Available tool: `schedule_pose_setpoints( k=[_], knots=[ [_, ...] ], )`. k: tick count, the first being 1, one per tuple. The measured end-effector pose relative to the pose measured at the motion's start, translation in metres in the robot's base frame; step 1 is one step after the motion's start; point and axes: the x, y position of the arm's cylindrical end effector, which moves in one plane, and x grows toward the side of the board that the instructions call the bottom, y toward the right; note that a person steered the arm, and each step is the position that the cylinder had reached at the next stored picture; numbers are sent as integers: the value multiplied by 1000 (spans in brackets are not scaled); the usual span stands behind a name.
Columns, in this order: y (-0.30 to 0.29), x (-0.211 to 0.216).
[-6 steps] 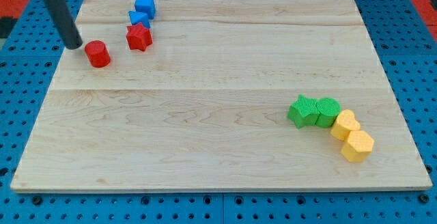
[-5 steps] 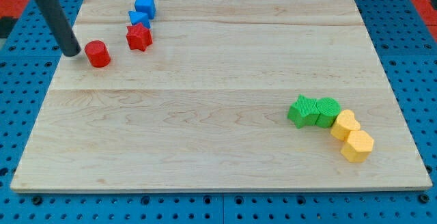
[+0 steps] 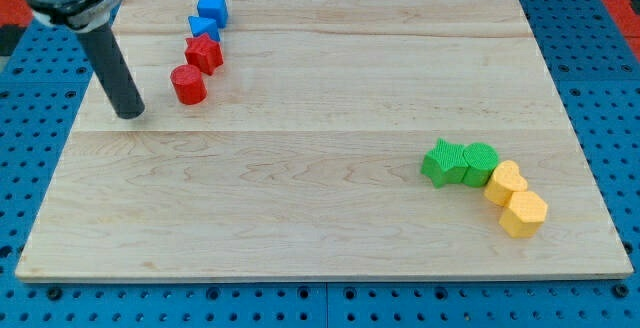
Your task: Point your arm towards green star
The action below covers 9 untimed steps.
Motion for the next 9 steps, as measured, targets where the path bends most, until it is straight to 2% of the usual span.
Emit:
schedule_pose_setpoints(
  k=[4, 5, 8, 9],
  knots=[
    [273, -9],
    [292, 8],
    [293, 128],
    [339, 125]
  ],
)
